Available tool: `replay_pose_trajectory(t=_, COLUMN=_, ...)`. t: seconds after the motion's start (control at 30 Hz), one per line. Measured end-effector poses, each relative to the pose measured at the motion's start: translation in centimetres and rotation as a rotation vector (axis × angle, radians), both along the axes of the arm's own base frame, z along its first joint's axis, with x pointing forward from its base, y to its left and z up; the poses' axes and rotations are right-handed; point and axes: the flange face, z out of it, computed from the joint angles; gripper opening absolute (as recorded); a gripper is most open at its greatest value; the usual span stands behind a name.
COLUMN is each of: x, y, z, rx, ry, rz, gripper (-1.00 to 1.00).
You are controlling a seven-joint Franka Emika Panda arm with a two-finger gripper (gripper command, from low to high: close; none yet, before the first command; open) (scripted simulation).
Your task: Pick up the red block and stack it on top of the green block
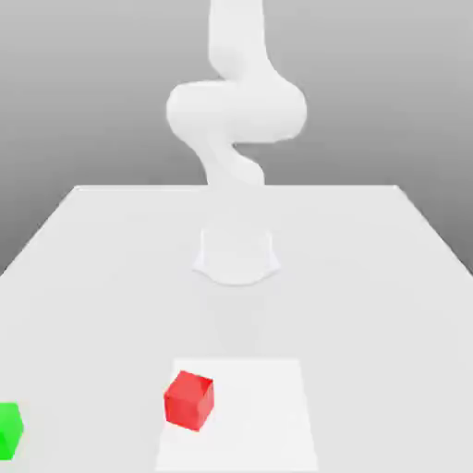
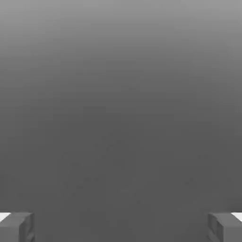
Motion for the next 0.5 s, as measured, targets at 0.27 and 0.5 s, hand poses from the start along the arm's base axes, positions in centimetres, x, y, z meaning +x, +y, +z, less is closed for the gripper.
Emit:
replay_pose_trajectory(t=0.27, x=7.0, y=-2.5, z=-17.2, rx=0.05, ry=0.268, rz=-0.118, gripper=0.0)
replay_pose_trajectory(t=0.5, x=7.2, y=-4.6, z=-32.4, rx=0.094, ry=0.495, rz=-0.225, gripper=0.0)
